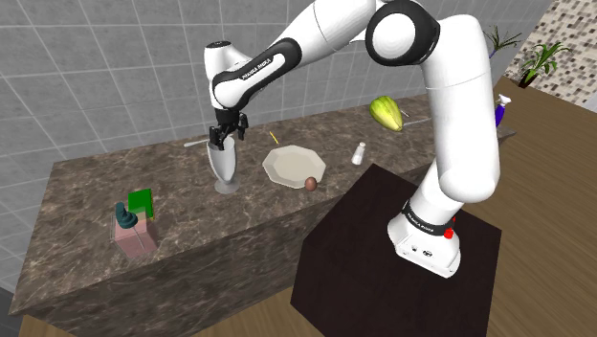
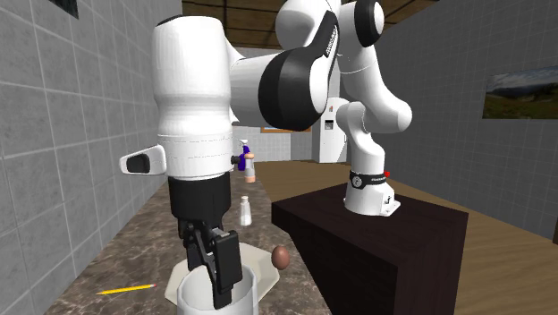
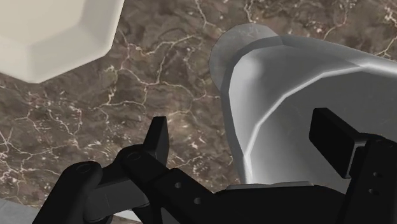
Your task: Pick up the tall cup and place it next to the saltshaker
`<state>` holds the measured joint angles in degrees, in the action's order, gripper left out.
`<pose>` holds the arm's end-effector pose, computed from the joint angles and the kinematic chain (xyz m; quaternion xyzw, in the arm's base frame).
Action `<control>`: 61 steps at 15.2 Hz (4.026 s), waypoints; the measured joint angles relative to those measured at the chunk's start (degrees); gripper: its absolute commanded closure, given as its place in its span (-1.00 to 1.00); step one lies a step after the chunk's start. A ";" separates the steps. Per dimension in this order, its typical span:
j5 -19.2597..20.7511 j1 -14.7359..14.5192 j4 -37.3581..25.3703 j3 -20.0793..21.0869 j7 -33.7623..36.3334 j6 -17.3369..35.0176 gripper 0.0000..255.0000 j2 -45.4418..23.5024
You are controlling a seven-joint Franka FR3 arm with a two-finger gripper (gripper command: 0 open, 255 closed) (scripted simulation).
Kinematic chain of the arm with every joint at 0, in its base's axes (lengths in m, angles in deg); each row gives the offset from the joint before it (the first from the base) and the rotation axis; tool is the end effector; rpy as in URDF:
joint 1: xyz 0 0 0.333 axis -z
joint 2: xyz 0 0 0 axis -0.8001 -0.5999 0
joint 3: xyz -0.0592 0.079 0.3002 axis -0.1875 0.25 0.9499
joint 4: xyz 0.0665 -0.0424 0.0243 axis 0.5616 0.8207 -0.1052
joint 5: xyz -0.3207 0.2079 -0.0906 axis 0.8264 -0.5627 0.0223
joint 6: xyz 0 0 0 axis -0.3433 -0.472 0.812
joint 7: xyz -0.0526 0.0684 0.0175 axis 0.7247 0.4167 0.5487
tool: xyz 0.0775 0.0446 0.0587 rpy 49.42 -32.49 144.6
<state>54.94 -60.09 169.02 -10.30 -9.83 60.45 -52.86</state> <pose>0.6592 0.1763 0.2604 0.9997 0.0220 -0.0063 0.0008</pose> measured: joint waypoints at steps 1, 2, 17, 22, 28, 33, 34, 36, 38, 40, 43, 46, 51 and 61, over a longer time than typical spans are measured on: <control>0.00 0.00 0.00 0.00 0.00 0.00 1.00 0.00; 0.00 0.00 0.00 0.00 0.00 0.00 1.00 0.00; -0.50 0.27 -0.77 0.31 -0.38 -3.28 1.00 2.48; -0.90 0.32 -1.80 0.59 -0.51 -6.34 1.00 4.54; -1.33 0.48 -3.67 0.81 -0.85 -10.07 1.00 6.44; -1.62 0.47 -5.40 0.97 -0.95 -13.09 1.00 7.73; -1.67 0.46 -5.77 1.01 -0.95 -13.69 1.00 7.98; -1.79 0.47 -6.46 1.08 -1.01 -14.95 1.00 8.55; -1.88 0.50 -7.52 1.10 -1.12 -16.36 1.00 8.91; -1.98 0.52 -8.70 1.14 -1.24 -17.80 1.00 9.17; -2.11 0.50 -10.16 1.21 -1.32 -19.85 1.00 9.77; -2.19 0.40 -12.02 1.28 -1.31 -22.05 1.00 10.12; -2.31 0.37 -15.16 1.33 -1.50 -25.55 1.00 10.49; -2.29 -0.05 -23.87 1.41 -1.66 -33.76 1.00 10.01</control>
<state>52.65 -60.14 145.15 -8.89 -11.48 26.69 -42.85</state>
